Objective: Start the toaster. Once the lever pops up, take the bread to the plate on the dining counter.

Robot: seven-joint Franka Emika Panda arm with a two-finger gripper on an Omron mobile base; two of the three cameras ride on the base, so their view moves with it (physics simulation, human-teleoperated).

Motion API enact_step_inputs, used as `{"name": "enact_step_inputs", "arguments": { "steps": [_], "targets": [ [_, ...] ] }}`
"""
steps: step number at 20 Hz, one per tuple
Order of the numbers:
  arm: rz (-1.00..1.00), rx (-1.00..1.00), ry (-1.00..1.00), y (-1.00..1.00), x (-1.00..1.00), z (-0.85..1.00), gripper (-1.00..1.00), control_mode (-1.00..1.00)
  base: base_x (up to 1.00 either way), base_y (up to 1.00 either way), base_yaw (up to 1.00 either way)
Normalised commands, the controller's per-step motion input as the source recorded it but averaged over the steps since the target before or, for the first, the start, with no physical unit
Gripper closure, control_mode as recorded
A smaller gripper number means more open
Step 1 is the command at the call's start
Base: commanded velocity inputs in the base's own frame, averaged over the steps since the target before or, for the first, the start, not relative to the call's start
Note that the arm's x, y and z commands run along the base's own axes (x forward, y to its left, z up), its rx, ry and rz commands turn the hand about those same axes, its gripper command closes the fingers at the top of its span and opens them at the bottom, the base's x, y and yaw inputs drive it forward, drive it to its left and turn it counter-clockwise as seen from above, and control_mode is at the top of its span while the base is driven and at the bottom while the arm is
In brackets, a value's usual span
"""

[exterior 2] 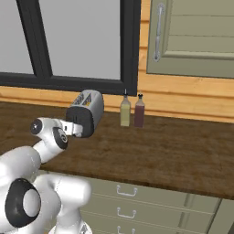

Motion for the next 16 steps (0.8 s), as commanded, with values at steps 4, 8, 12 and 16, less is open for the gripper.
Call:
{"name": "enact_step_inputs", "arguments": {
  "steps": [4,8,12,16],
  "targets": [
    [-0.05,0.00,-0.25,-0.34,-0.98,1.00,1.00,-1.00,0.00,0.00,0.00],
    [-0.05,0.03,-0.07,-0.42,-0.62,1.00,1.00,-1.00,0.00,0.00,0.00],
    [0.02,0.15,0.12,-1.00,-0.21,1.00,1.00,-1.00,0.00,0.00,0.00],
    [0.02,0.39,0.18,-0.98,-0.07,0.97,1.00,-1.00,0.00,0.00,0.00]
  ]
}}
